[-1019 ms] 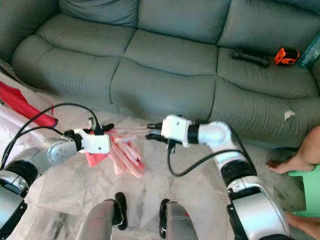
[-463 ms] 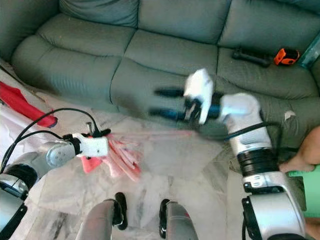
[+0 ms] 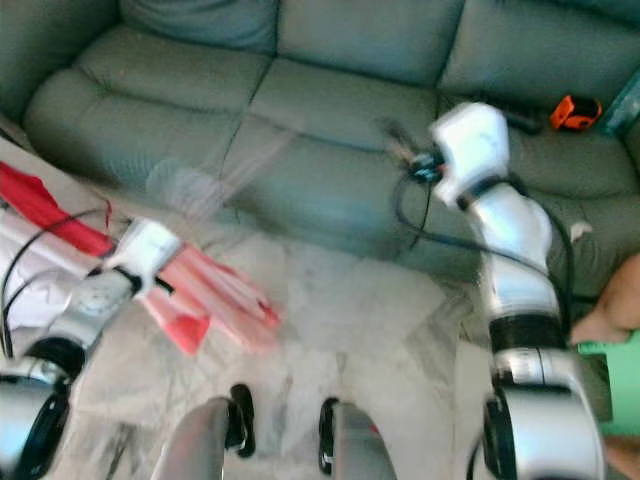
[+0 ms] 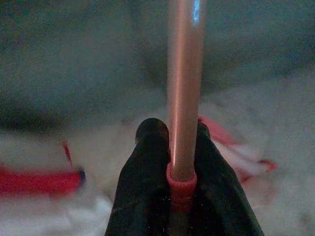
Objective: Hang hanger
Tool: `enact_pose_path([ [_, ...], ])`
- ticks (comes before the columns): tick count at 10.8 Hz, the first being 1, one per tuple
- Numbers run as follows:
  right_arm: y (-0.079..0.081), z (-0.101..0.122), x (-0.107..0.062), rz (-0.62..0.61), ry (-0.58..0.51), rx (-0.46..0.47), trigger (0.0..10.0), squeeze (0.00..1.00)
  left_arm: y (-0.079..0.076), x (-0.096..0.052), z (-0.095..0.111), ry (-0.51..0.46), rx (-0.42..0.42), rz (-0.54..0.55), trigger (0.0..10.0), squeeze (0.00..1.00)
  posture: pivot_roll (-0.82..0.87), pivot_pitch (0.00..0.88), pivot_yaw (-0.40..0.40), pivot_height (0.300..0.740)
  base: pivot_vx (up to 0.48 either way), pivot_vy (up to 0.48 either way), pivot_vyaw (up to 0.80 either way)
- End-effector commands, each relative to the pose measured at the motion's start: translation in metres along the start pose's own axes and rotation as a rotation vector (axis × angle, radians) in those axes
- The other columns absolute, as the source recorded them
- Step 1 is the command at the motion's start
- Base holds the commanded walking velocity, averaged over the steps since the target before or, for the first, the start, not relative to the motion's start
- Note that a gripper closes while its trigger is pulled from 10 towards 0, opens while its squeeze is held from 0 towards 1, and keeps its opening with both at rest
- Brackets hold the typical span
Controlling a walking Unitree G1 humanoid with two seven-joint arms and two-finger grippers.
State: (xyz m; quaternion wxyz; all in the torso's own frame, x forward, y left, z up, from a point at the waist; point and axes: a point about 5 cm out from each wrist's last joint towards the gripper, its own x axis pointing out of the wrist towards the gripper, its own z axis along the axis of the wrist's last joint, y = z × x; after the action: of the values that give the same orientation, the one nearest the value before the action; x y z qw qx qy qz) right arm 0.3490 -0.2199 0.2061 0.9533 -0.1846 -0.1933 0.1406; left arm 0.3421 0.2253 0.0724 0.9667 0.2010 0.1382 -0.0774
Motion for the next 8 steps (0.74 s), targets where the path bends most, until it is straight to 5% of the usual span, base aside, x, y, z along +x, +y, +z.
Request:
enact_pose_path([
  [1,0.005,-0.017,-0.009,-0.05,0.07,0.027,10.0,1.0,0.007,0.001,0.001,0.01,-0.097,0.059,0.0,0.0,-0.04,0.223,-0.021,0.74,0.0,0.0,0.0],
  [2,0.017,-0.041,-0.017,-0.111,0.186,0.081,10.0,1.0,0.012,0.005,0.016,-0.02,-0.113,0.09,0.0,0.0,-0.03,0.223,-0.023,0.74,0.0,0.0,0.0],
  [3,0.043,-0.066,-0.025,-0.089,0.323,0.176,10.0,1.0,0.009,0.013,0.053,-0.118,-0.126,0.025,0.0,0.0,-0.02,0.227,-0.025,0.74,0.0,0.0,0.0],
  [5,0.077,-0.072,-0.021,0.0,0.358,0.24,10.0,1.0,-0.011,0.006,0.117,-0.37,-0.022,-0.273,0.0,0.0,-0.01,0.229,-0.025,0.74,0.0,0.0,0.0],
  [6,0.082,-0.068,-0.014,0.012,0.335,0.261,10.0,1.0,-0.021,-0.007,0.137,-0.488,0.125,-0.406,0.0,0.0,-0.01,0.231,-0.03,0.74,0.0,0.0,0.0],
  [8,0.085,-0.061,-0.008,0.046,0.29,0.248,10.0,1.0,-0.017,-0.015,0.152,-0.512,0.338,-0.515,0.0,0.0,0.0,0.231,-0.034,0.74,0.0,0.0,0.0],
])
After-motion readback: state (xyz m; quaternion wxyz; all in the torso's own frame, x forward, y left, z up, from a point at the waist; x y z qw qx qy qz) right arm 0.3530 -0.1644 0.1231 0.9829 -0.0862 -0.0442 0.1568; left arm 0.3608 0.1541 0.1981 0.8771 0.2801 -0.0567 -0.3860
